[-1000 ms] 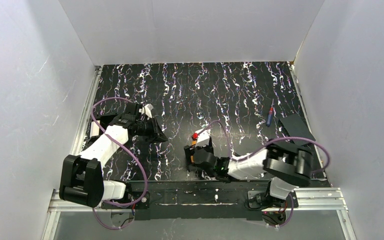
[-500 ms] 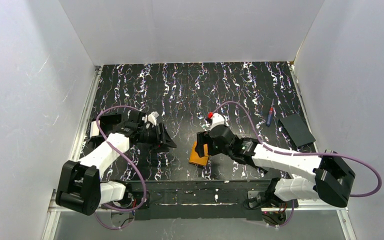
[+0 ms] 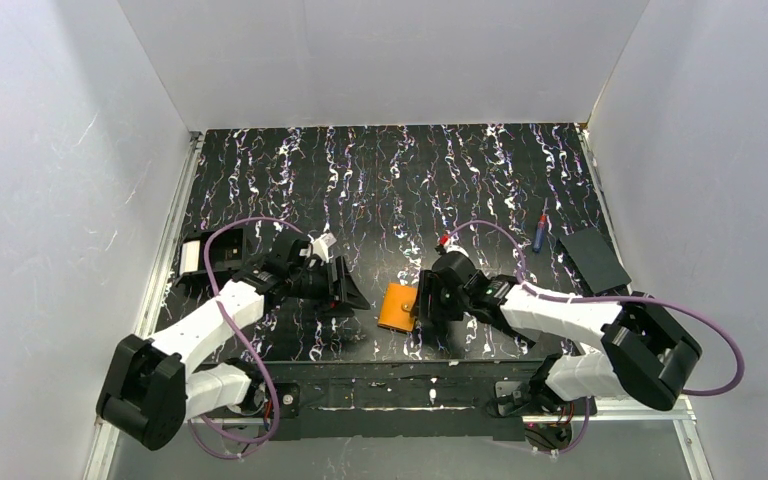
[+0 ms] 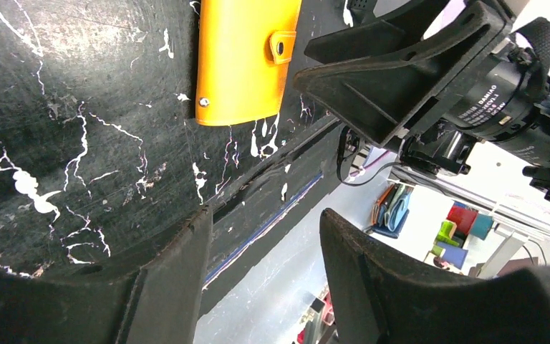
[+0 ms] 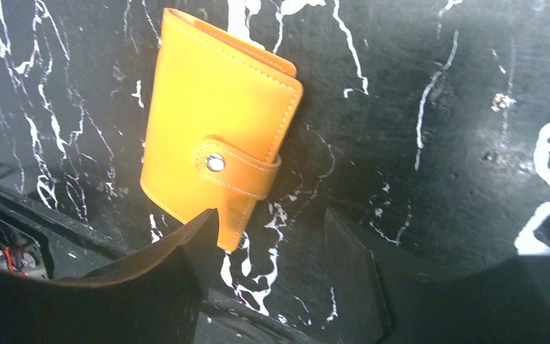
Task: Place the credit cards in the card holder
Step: Move the card holder to the center of the board.
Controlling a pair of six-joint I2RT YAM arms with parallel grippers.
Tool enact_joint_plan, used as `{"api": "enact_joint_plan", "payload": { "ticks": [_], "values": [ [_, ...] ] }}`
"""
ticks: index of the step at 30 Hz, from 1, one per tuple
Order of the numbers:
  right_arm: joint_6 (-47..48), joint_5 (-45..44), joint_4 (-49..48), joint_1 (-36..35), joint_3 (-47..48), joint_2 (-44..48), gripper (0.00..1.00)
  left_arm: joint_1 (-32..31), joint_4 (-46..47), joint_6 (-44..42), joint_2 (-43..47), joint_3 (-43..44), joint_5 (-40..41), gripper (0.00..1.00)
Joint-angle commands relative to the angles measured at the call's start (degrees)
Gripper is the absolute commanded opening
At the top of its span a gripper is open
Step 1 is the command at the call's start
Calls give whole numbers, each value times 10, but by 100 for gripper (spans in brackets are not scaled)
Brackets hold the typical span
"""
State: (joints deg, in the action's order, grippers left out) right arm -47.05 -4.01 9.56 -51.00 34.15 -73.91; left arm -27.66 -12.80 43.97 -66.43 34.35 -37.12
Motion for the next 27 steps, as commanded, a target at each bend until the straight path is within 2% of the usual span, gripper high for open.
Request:
{"api": "enact_joint_plan", "payload": {
  "ticks": [1, 5, 8, 10, 13, 18, 20, 27],
  "values": [
    [-21, 8, -73, 1, 2, -11, 65, -1, -52, -14, 40, 24, 16, 55],
    [-81, -4, -99, 0, -13, -23, 66, -1, -75, -25, 52, 29, 27, 56],
    [-151, -34, -118, -5, -33, -23, 61, -1, -78, -30, 49, 27, 31, 56],
    [-169, -66, -115, -19, -30, -28, 64, -1, -77, -32, 43, 26, 30, 55],
    [-152, -120, -30, -37, 18, -61, 69, -1, -75, -32, 44, 25, 28, 55],
    [-137, -199, 51, -76, 78, -121, 70, -1, -79, -33, 57, 23, 33, 55],
    [-136, -237, 79, -97, 96, -146, 63, -1, -86, -33, 69, 25, 41, 55],
    [-117, -323, 136, -120, 160, -247, 59, 0, -159, -41, 148, 48, 144, 57]
  ]
}}
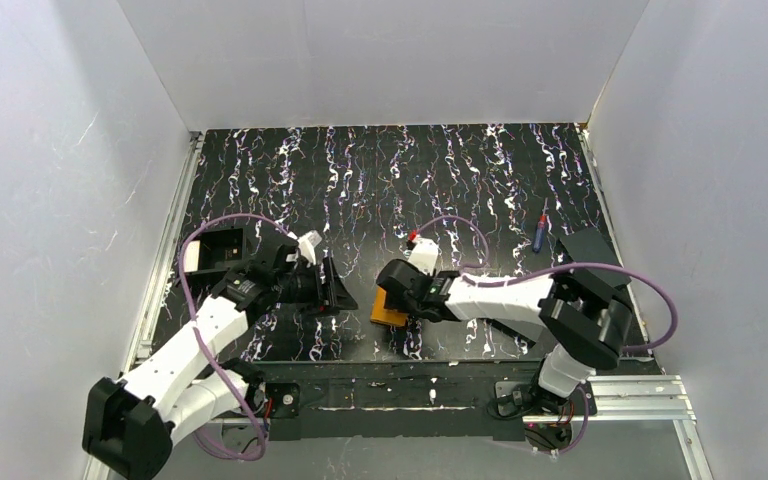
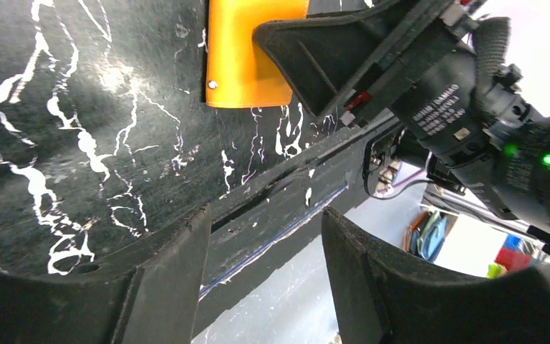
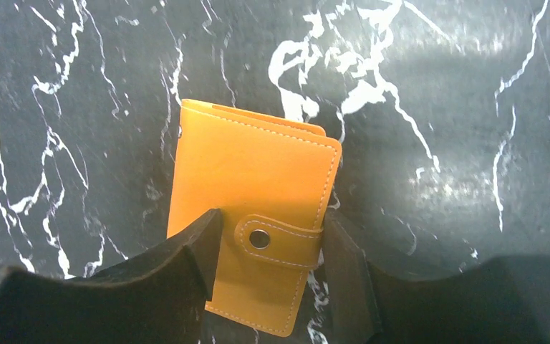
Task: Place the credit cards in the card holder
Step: Move the card holder to the center of the board.
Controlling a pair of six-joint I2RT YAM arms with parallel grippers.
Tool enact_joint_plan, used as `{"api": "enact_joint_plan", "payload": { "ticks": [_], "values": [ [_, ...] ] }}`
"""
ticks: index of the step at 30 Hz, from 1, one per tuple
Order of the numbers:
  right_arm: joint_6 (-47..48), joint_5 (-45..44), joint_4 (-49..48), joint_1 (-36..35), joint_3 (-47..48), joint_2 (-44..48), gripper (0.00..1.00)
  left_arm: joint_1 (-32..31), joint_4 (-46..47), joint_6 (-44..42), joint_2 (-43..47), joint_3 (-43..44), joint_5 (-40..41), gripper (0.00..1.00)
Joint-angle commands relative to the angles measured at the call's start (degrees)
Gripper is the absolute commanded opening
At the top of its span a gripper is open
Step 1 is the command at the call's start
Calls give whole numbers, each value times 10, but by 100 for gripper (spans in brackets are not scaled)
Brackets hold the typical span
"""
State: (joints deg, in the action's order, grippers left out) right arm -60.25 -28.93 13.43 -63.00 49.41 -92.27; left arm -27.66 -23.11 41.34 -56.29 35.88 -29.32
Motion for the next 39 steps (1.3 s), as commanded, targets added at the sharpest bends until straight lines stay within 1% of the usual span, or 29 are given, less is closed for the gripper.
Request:
{"api": "enact_joint_plan", "payload": {
  "ticks": [1, 3, 5, 7, 12, 17, 19, 20, 21, 22, 23, 26, 27, 29, 30, 32, 35, 37, 38, 39],
  "values": [
    [21, -86, 99, 4, 17, -71, 58, 1, -68, -19, 58, 38, 80, 57],
    [40, -102, 104, 21, 41, -86, 54, 1, -84, -25, 69, 47, 92, 58],
    [62, -108, 107, 56, 69, -101, 52, 2, -96, -30, 74, 55, 93, 58],
    [90, -104, 103, 104, 95, -115, 51, 2, -101, -30, 79, 58, 91, 58],
    [175, -87, 92, 255, 178, -173, 51, 2, -102, -26, 90, 59, 82, 58],
    [225, -46, 130, 396, 310, -262, 52, 2, -109, -30, 102, 59, 75, 58],
    [247, -51, 139, 439, 361, -294, 52, 2, -114, -31, 109, 57, 70, 58],
    [256, -37, 150, 475, 392, -324, 53, 3, -115, -29, 114, 57, 66, 59],
    [286, -49, 178, 510, 448, -358, 56, 2, -124, -28, 123, 66, 60, 59],
    [306, -59, 173, 531, 462, -360, 58, 3, -139, -28, 128, 80, 55, 59],
    [316, -53, 153, 561, 459, -350, 59, 3, -160, -31, 135, 109, 54, 59],
    [331, -8, 140, 612, 480, -343, 63, 3, -201, -41, 144, 166, 61, 60],
    [349, 17, 145, 619, 499, -333, 67, 3, -215, -42, 145, 195, 63, 61],
    [367, 26, 153, 619, 504, -287, 74, 3, -219, -35, 142, 224, 57, 61],
    [369, 27, 148, 618, 492, -237, 78, 3, -219, -33, 137, 237, 53, 62],
    [380, 53, 132, 617, 473, -178, 85, 3, -219, -32, 129, 252, 52, 62],
    [386, 89, 152, 615, 479, -125, 87, 3, -221, -32, 118, 272, 49, 62],
    [383, 130, 170, 614, 477, -85, 88, 3, -223, -32, 113, 287, 49, 63],
    [378, 156, 180, 613, 475, -63, 90, 3, -224, -33, 111, 297, 51, 63],
    [373, 188, 186, 612, 469, -38, 93, 3, -224, -34, 111, 309, 54, 64]
  ]
}}
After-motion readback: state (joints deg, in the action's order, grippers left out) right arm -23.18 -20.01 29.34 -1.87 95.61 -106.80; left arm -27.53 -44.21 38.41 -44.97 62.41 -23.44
